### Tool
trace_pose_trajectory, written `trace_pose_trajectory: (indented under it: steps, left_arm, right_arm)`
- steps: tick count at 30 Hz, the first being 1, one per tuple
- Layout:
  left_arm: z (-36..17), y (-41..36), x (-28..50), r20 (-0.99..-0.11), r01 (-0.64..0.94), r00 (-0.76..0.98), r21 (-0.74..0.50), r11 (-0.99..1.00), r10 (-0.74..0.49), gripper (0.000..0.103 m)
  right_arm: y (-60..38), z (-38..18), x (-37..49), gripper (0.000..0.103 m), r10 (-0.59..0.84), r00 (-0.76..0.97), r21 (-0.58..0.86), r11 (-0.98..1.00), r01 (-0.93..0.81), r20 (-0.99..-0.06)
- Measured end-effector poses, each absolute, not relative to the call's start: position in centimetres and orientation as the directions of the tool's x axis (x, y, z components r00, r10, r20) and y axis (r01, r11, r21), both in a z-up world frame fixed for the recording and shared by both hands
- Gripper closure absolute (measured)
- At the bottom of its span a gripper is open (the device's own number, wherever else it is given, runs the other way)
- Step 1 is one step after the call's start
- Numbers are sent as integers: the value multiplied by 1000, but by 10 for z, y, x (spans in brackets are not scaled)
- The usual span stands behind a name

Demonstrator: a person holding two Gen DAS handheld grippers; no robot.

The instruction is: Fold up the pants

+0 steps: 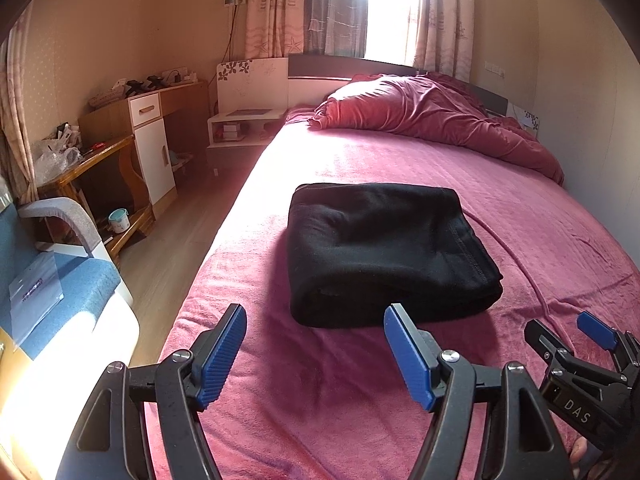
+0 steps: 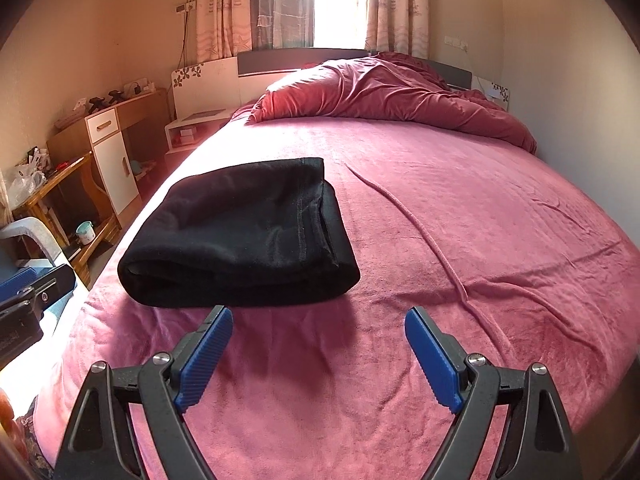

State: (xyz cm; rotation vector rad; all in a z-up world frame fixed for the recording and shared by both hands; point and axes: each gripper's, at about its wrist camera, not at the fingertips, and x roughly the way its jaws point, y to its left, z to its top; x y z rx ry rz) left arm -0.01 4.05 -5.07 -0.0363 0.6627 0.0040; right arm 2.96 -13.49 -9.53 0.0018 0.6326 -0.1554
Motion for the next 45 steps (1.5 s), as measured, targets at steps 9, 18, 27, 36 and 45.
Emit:
trace_pose_trajectory:
  steps: [9,18,27,36,45]
  left_arm:
    - [-52,40,-2,-611,-24,792,-20,1000,7,30]
    - [-52,41,-2,-610,-22,792,-11,1000,10,30]
    - [-51,42,-2,-607,-23,794,-9,1000,13,30]
    - [-52,42,-3,-615,-31,788,-10,999,18,30]
    - [-53,41,-4,-619,-26,785,-33,999,0,30]
  right_arm:
    - [-130,-96,27,15,-138,796,-55,990,130,-589]
    - [-128,-97,26,15,-137,797,-57,990,128,-589]
    - [-128,-97,27,15,-135,798,-58,991,125,-588]
    - [-128,-98,27,15,-131,800,-64,991,116,-586]
    - [-126,-97,29,15,-125,788,-68,992,105,-602]
